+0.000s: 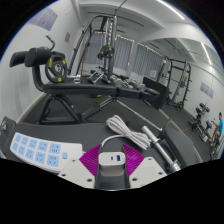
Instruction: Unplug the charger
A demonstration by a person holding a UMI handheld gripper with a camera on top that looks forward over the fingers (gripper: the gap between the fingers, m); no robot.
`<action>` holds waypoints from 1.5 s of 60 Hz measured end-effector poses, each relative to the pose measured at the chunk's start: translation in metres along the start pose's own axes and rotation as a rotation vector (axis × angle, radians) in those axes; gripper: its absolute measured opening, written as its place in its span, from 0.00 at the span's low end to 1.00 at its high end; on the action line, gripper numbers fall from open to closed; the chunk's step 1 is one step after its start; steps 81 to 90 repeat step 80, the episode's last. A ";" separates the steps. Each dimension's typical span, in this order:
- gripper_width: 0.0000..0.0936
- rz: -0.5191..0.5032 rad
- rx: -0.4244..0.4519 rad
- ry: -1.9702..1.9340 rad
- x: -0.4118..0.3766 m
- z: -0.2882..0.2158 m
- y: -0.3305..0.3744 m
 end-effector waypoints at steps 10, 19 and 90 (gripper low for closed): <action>0.49 0.020 -0.113 -0.027 0.026 0.043 -0.031; 0.91 0.022 -0.068 -0.075 0.020 0.031 0.003; 0.91 -0.132 0.099 -0.016 -0.171 0.075 0.478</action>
Point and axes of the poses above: the point between the fingertips, and its own axes, seen from behind it with the camera up: x to the right, z down, y backward, against the way the camera looks, the point moved 6 cm from there along y, backward, against the way the camera looks, and after that the axes turned 14 degrees about -z, right-handed, at the moved point
